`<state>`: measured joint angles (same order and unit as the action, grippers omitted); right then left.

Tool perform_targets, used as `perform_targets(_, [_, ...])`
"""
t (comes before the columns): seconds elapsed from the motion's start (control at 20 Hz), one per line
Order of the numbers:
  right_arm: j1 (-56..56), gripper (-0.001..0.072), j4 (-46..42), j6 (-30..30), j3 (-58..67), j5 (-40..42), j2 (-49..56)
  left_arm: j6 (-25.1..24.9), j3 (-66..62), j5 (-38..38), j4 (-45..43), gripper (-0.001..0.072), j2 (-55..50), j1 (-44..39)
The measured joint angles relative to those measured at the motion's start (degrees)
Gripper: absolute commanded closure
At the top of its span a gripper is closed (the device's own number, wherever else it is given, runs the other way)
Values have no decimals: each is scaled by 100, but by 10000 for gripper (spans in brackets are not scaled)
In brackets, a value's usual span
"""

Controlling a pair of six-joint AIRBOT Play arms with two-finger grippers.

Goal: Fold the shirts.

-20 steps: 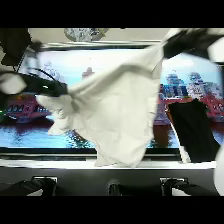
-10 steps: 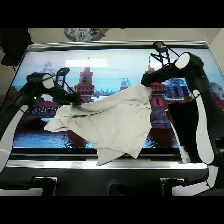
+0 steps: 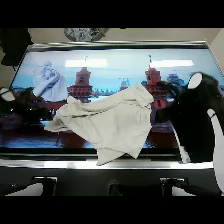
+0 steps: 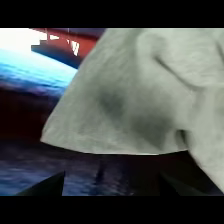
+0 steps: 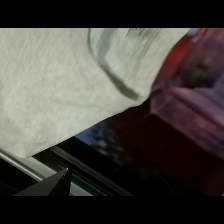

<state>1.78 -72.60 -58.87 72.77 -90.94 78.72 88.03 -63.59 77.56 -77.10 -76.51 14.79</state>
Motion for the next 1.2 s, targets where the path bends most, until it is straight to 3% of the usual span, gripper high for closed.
perform_targets(0.2, [-15, 112, 214, 55, -1154, 181, -634, -326, 824, -584, 743, 8, 129, 800])
perform_targets(0.4, [-24, 112, 295, 70, -1521, 219, -855, -498, 1121, -990, 1012, 11, -59, 962])
perform_targets(0.45, [-33, 112, 313, 70, -1563, 219, -879, -514, 1150, -1082, 1069, 98, -114, 979])
perform_targets(0.55, [-31, 112, 317, 52, -1609, 214, -905, -549, 1191, -1259, 1104, 205, -212, 990])
perform_targets(0.7, [-26, 102, 339, -9, -1644, 219, -927, -560, 1215, -1624, 1134, 207, -299, 968])
perform_targets(0.75, [-26, 102, 350, -31, -1663, 225, -929, -564, 1215, -1709, 1147, 254, -323, 916])
perform_targets(0.85, [-26, 101, 367, -103, -1770, 278, -933, -575, 1222, -1897, 1198, 539, -411, 780])
perform_targets(0.9, [-26, 100, 404, -133, -1873, 315, -933, -575, 1226, -1934, 1187, 631, -448, 726])
perform_targets(0.95, [-26, 81, 455, -142, -2000, 345, -933, -575, 1226, -1958, 1187, 674, -476, 682])
perform_targets(1.2, [-26, 79, 1121, -164, -2962, 861, -944, -595, 1222, -1971, 1147, 675, -494, 610])
